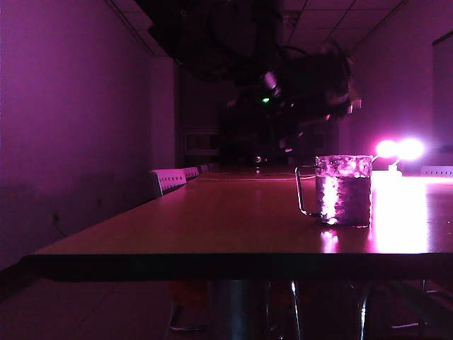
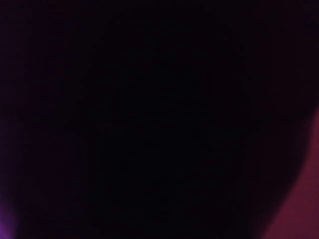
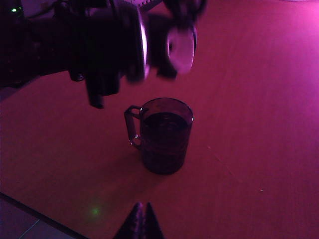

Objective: Pick up the black thermos cup, pour some water from it into the cup, and then put the thermos cup back on the table.

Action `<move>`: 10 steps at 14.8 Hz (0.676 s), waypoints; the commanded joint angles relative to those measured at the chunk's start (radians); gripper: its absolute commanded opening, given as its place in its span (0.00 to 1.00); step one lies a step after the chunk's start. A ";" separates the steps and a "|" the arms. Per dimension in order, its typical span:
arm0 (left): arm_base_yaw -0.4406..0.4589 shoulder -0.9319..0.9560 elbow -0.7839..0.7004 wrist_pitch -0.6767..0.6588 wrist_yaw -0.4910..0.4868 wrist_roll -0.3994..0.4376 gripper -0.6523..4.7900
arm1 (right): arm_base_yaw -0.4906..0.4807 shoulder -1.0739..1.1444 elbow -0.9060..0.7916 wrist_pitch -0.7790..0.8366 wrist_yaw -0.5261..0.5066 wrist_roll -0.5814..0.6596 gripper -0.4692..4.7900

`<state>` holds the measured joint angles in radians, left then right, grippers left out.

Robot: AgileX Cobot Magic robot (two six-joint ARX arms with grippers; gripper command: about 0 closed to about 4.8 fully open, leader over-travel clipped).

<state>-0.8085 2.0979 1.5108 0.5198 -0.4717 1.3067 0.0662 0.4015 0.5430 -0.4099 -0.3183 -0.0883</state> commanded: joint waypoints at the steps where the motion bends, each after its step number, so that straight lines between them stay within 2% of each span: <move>1: 0.014 -0.011 0.008 0.057 -0.024 -0.314 0.67 | 0.000 0.000 0.005 0.018 -0.006 -0.002 0.08; 2: 0.028 -0.011 0.008 0.059 -0.051 -0.425 0.67 | 0.000 0.000 0.005 0.018 -0.006 -0.002 0.08; 6: 0.088 -0.011 0.007 0.059 -0.119 -0.711 0.67 | 0.000 0.001 0.005 0.019 -0.006 -0.002 0.08; 8: 0.111 -0.011 0.007 0.058 -0.119 -0.795 0.67 | 0.000 0.000 0.005 0.019 -0.006 -0.002 0.08; 10: 0.118 -0.011 0.007 0.058 -0.121 -0.809 0.67 | 0.000 0.001 0.005 0.019 -0.006 -0.002 0.08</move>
<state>-0.6903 2.0979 1.5108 0.5358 -0.5877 0.5064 0.0662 0.4015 0.5434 -0.4095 -0.3183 -0.0883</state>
